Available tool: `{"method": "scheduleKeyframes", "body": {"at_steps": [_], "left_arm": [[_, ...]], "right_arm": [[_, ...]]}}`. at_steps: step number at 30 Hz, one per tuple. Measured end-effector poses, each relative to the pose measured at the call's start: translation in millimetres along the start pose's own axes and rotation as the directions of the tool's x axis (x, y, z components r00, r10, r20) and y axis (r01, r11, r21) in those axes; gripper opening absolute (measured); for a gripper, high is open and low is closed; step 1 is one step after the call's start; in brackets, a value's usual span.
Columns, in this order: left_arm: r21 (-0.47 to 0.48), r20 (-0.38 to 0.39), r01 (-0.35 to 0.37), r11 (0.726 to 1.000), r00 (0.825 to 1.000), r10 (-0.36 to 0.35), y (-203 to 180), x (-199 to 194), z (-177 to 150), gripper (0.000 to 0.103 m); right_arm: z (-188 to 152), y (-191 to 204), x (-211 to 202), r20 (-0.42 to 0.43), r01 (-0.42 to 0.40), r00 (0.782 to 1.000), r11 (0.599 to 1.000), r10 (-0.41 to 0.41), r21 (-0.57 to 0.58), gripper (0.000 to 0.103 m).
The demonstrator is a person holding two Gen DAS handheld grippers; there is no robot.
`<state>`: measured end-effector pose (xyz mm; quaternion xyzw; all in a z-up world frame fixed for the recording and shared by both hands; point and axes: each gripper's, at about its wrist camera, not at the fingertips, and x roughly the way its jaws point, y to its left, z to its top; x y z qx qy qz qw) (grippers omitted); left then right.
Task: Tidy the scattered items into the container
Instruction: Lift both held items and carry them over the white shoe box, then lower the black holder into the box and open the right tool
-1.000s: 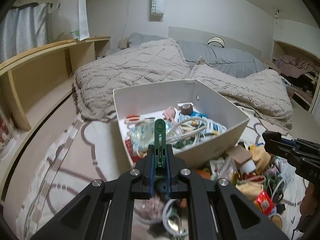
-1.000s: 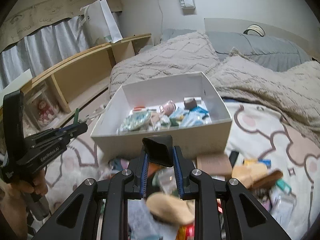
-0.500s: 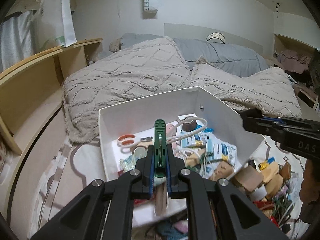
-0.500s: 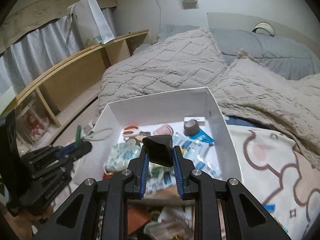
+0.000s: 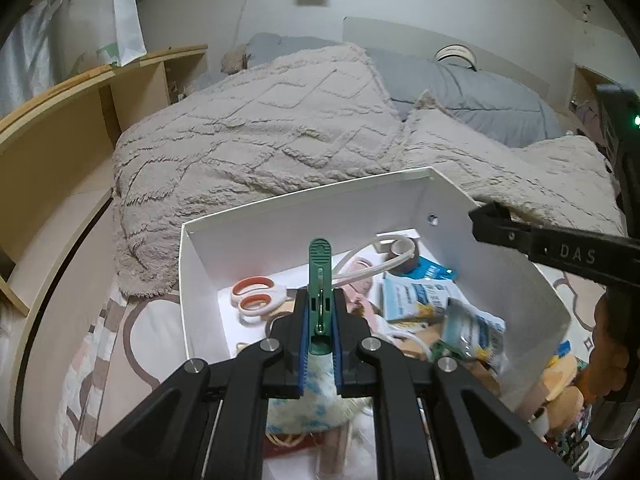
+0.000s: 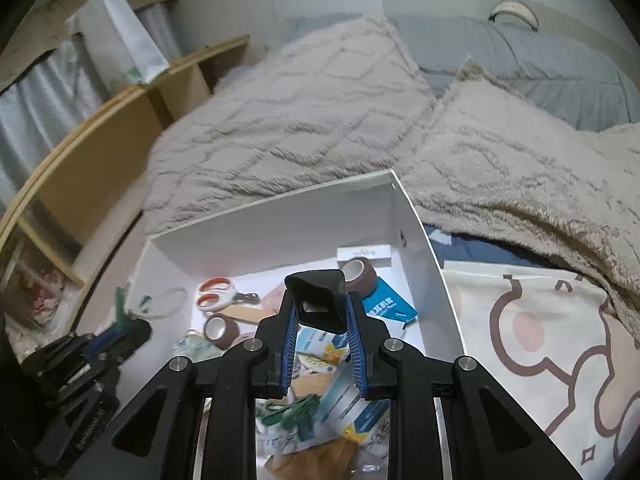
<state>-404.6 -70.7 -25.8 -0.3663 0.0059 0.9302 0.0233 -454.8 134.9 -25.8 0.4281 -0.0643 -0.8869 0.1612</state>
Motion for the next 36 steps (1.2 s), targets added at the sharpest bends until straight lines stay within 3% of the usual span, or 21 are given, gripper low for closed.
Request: {"method": "scheduleKeyframes", "body": {"at_steps": [10, 16, 28, 30, 31, 36], "left_arm": [[-0.021, -0.067, -0.009, 1.0, 0.998, 0.007, 5, 28, 18, 0.01], [-0.033, -0.117, -0.001, 0.999, 0.993, -0.003, -2, 44, 24, 0.01], [-0.033, -0.17, -0.032, 0.999, 0.985, 0.026, -8, 67, 26, 0.01], [-0.03, -0.179, -0.037, 0.999, 0.983, 0.031, -7, 71, 25, 0.01], [-0.031, -0.183, -0.04, 0.999, 0.983, 0.034, -7, 72, 24, 0.01], [-0.053, -0.204, -0.04, 0.998, 0.978, 0.028, -3, 77, 24, 0.01]], "right_arm": [[4, -1, 25, -0.036, 0.026, 0.999, 0.999, -0.027, -0.02, 0.024], [8, -7, 32, -0.086, -0.012, 0.996, 1.0, 0.013, 0.018, 0.024], [10, -8, 30, -0.092, 0.035, 0.995, 0.998, -0.04, -0.055, 0.025], [9, -7, 28, -0.089, 0.041, 0.995, 0.997, -0.047, -0.072, 0.035], [9, -6, 27, -0.085, 0.044, 0.995, 0.996, -0.051, -0.084, 0.047], [7, 2, 20, -0.045, 0.06, 0.997, 0.989, -0.067, -0.138, 0.048]]}}
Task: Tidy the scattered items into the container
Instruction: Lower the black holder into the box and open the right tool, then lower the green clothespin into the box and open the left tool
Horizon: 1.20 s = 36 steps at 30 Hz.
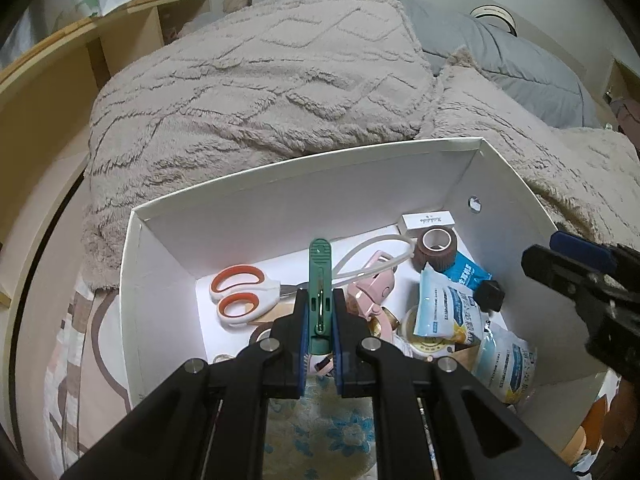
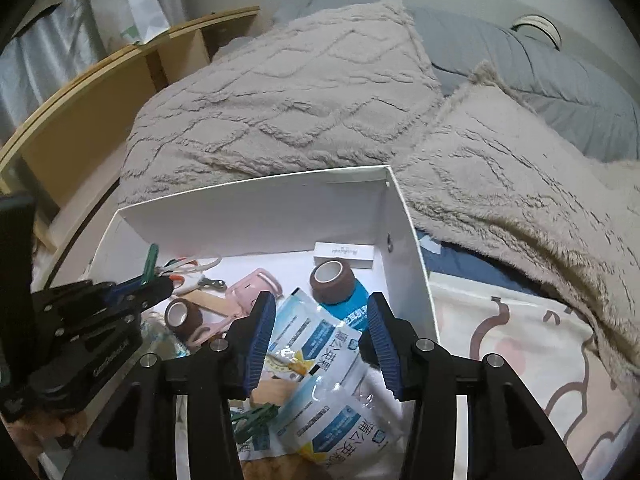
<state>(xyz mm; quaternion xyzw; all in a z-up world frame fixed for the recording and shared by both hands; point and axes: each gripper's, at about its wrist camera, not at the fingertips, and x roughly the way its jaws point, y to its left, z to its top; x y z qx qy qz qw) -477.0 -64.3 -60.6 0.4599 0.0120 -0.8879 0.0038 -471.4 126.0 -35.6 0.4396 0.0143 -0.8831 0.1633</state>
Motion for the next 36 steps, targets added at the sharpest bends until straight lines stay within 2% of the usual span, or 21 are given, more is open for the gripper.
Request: {"method": "scheduleKeyframes", "body": {"at_steps": [8, 10, 11, 12, 29, 31, 33, 36], "left_arm": [[-0.024, -0.017, 0.004, 1.0, 1.0, -0.004, 2, 3, 0, 0.012], [-0.042, -0.011, -0.007, 0.999, 1.0, 0.007, 6, 2, 0, 0.034], [-0.051, -0.001, -0.013, 0.999, 1.0, 0.013, 9, 0, 0, 0.048], [-0.061, 0.012, -0.017, 0.998, 1.0, 0.018, 11, -3, 0, 0.05], [0.02, 0.053, -0.034, 0.999, 0.998, 0.033, 0, -40, -9, 0.05], [0.017, 0.054, -0.027, 0.999, 0.998, 0.026, 0, -46, -11, 0.052], [0.013, 0.067, -0.034, 0.999, 0.997, 0.033, -1, -53, -14, 0.069], [0.019, 0.093, -0.059, 0.998, 0.994, 0.057, -3, -65, -18, 0.081]], "right_arm": [[-8, 17, -3, -0.009, -0.036, 0.999, 0.998, 0.035, -0.048, 0.048], [-10, 18, -3, -0.012, -0.037, 0.999, 0.998, 0.036, -0.052, 0.048], [-11, 19, -3, -0.015, -0.036, 0.999, 0.998, 0.036, -0.054, 0.048], [-11, 20, -3, -0.017, -0.036, 0.999, 0.998, 0.035, -0.055, 0.048], [-12, 17, -31, 0.01, 0.02, 1.0, 1.0, -0.019, -0.009, 0.048], [-13, 17, -35, 0.014, 0.024, 1.0, 1.0, -0.024, -0.007, 0.048], [-14, 17, -40, 0.015, 0.027, 1.0, 1.0, -0.027, -0.002, 0.048], [-15, 17, -47, 0.02, 0.034, 0.999, 0.999, -0.034, 0.005, 0.048]]}}
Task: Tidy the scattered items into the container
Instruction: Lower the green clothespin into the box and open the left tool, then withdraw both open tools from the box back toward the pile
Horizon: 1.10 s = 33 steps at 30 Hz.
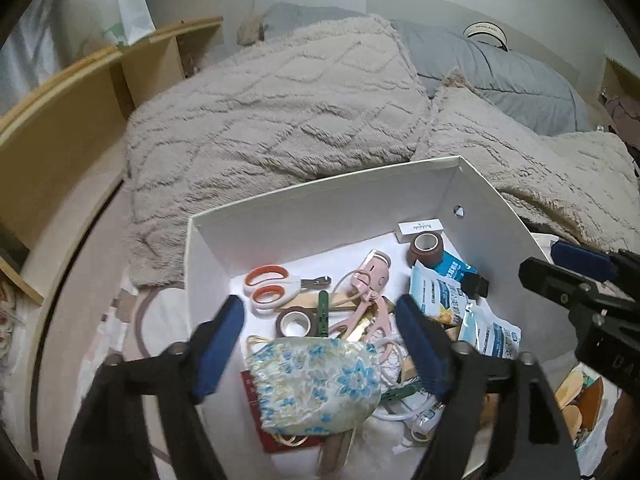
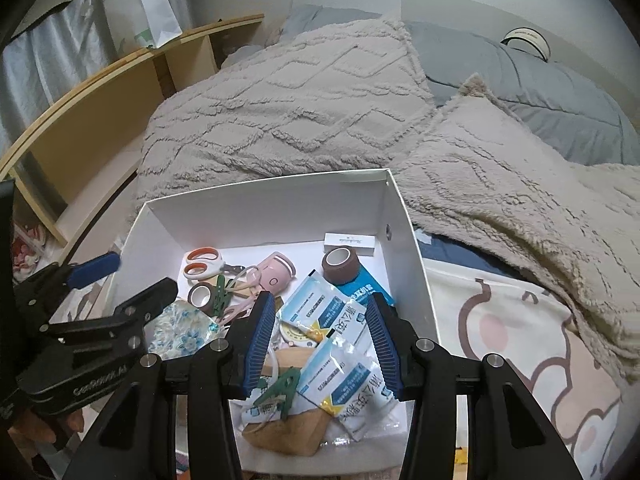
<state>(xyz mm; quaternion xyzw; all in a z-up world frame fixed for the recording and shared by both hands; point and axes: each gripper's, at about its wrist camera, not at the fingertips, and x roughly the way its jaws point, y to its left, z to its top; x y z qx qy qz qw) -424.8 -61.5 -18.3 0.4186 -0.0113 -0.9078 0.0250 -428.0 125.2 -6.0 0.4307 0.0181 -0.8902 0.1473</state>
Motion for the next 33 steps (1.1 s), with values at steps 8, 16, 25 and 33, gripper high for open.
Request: {"method": "scheduleKeyframes", "body": {"at_steps": [8, 16, 25, 33], "left_arm": [[-0.012, 0.009, -0.003, 1.0, 1.0, 0.003, 5, -26, -7, 0.099], [0.003, 0.033, 0.008, 1.0, 0.999, -0.008, 7, -55, -19, 0.1], [0.021, 0.057, 0.035, 0.999, 0.998, -0.036, 1, -84, -33, 0.103], [0.037, 0.077, 0.054, 0.998, 0.995, -0.056, -5, -108, -38, 0.103]], "right_arm": [[-8, -1, -23, 0.008, 0.017, 1.0, 0.999, -0.018, 0.028, 0.063], [-17, 2, -48, 0.042, 0.05, 0.998, 0.998, -0.051, 0.044, 0.103], [-30, 4, -69, 0.039, 0.065, 0.997, 0.997, -0.067, 0.052, 0.103], [-39, 2, -93, 0.055, 0.081, 0.995, 0.995, -0.084, 0.052, 0.103]]}}
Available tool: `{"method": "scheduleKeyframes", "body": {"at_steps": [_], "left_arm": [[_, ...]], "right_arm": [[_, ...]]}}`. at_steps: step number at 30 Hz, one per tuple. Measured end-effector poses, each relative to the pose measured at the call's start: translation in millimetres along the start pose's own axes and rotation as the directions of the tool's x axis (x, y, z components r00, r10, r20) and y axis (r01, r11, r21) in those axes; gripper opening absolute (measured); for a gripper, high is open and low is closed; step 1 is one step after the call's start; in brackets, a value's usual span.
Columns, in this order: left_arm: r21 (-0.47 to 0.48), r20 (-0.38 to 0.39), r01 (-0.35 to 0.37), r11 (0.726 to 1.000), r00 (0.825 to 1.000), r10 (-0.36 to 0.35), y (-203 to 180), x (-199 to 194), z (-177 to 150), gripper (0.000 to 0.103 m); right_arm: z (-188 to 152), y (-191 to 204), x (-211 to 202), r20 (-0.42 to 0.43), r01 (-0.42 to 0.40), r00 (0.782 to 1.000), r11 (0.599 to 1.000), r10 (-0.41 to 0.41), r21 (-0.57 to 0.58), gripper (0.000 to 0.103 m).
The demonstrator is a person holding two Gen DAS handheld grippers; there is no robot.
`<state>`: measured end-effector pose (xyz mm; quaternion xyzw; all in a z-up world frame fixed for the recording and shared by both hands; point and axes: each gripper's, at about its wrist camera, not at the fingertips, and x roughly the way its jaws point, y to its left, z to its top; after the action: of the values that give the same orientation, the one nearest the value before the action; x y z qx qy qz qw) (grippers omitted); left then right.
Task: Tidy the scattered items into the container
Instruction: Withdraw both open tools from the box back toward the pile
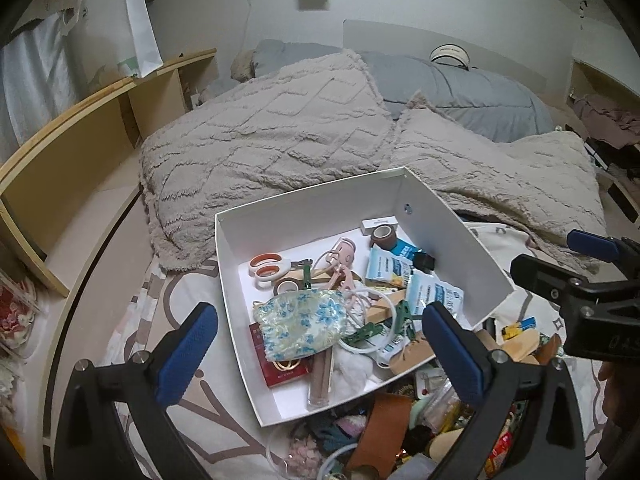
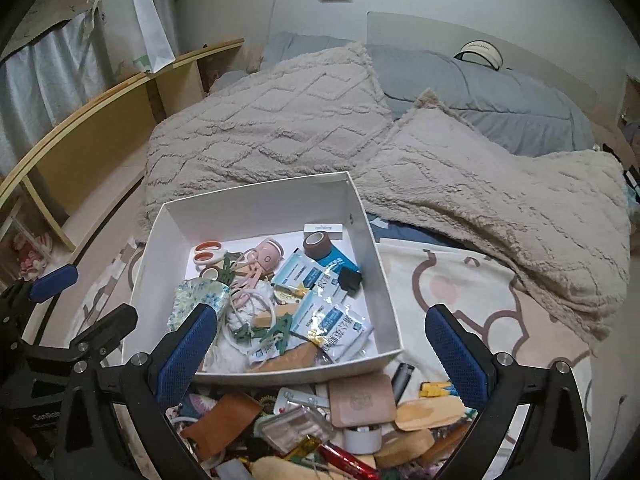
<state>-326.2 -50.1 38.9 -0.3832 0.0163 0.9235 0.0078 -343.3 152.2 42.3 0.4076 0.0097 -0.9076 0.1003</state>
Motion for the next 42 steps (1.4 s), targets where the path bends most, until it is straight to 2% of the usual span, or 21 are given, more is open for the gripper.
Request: {"method": "scheduleKeyframes", "body": {"at_steps": [11, 16, 22, 26, 31, 42], "left_arm": [[0.013, 0.046, 0.026, 1.0, 0.999, -0.027, -10, -42, -9, 0.103], [0.039, 0.082, 0.019, 0.999, 0.996, -0.023, -9, -65, -24, 0.103], [0.038, 0.094, 0.035, 0.999, 0.995, -0.039, -1, -87, -43, 0.103], [0.022, 0.113, 0.041, 0.999, 0.993, -0.043, 6, -104, -56, 0.103], [0.022, 0.146, 0.073, 0.997, 0.986, -0.076, 10, -127, -69, 0.103], [0.105, 0.2, 0.119, 0.987, 0.97, -0.138, -1, -166, -111, 0.103]], "right_arm": [[-18, -12, -51, 0.045, 0.02, 0.999, 1.0, -0.02, -0.006, 0.103], [-37, -16, -79, 0.07, 0.002, 0.998, 1.0, -0.001, -0.024, 0.103], [-62, -21, -106, 0.092, -0.02, 0.996, 0.999, 0.023, -0.03, 0.103], [-79, -18, -124, 0.118, -0.021, 0.993, 0.997, 0.029, -0.073, 0.103], [-102, -12, -144, 0.158, 0.009, 0.987, 0.991, 0.012, -0.13, 0.103], [-151, -18, -166, 0.191, -0.017, 0.981, 0.993, 0.039, -0.116, 0.103]]}}
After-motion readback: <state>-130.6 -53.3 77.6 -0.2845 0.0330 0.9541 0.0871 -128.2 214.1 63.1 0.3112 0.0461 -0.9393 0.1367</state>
